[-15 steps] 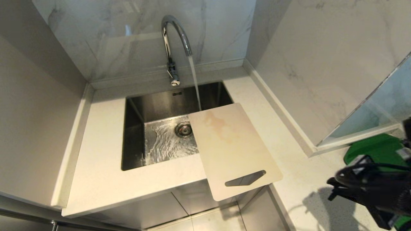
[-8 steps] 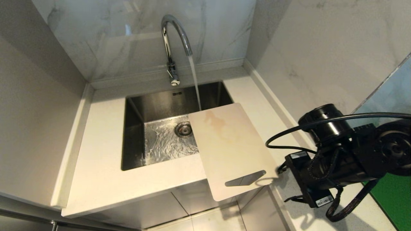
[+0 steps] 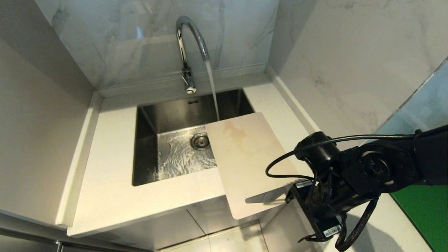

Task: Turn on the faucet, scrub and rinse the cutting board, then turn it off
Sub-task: Pick up the cutting board

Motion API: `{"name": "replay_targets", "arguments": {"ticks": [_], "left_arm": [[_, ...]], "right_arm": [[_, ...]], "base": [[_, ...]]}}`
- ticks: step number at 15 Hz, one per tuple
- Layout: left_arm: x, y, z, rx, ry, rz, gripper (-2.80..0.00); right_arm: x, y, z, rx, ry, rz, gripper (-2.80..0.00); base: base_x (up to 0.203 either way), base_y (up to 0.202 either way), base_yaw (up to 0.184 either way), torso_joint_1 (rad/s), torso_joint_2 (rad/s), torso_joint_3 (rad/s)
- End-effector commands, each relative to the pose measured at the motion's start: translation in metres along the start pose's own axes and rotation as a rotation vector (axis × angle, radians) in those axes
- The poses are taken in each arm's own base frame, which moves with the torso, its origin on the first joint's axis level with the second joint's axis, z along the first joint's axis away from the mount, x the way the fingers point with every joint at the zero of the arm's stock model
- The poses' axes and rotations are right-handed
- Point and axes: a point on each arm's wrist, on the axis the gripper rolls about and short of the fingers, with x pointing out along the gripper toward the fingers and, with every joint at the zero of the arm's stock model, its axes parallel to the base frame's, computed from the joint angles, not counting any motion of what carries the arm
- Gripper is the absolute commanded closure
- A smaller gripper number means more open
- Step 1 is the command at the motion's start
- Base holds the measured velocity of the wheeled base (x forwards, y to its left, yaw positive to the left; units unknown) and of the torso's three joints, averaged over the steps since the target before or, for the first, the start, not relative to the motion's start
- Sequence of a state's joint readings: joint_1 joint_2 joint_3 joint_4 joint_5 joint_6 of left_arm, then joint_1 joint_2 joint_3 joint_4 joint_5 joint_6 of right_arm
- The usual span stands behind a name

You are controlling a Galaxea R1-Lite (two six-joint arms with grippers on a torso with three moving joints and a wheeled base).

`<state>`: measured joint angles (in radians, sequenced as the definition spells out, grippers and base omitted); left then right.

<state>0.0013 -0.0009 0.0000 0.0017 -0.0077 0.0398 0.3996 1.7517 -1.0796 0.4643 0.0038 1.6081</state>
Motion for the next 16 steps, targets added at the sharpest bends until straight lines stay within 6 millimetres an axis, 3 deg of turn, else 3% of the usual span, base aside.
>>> {"name": "replay_targets", "arguments": {"ticks": [1, 10, 16], "left_arm": [[0.0, 0.0, 0.0, 0.0, 0.002, 0.0, 0.0], [0.0, 0.0, 0.0, 0.0, 0.002, 0.0, 0.0], [0.0, 0.0, 0.0, 0.0, 0.002, 0.0, 0.0]], "right_arm": [[0.014, 0.0, -0.001, 0.004, -0.004, -0.047, -2.8], [0.044, 0.009, -0.001, -0.013, -0.022, -0.105, -2.8], [0.047, 0.026, -0.002, -0.016, -0.017, -0.075, -2.8]], "base": [[0.0, 0.0, 0.0, 0.0, 0.0, 0.0], [0.0, 0.0, 0.0, 0.0, 0.0, 0.0], [0.0, 0.0, 0.0, 0.0, 0.0, 0.0]]}}
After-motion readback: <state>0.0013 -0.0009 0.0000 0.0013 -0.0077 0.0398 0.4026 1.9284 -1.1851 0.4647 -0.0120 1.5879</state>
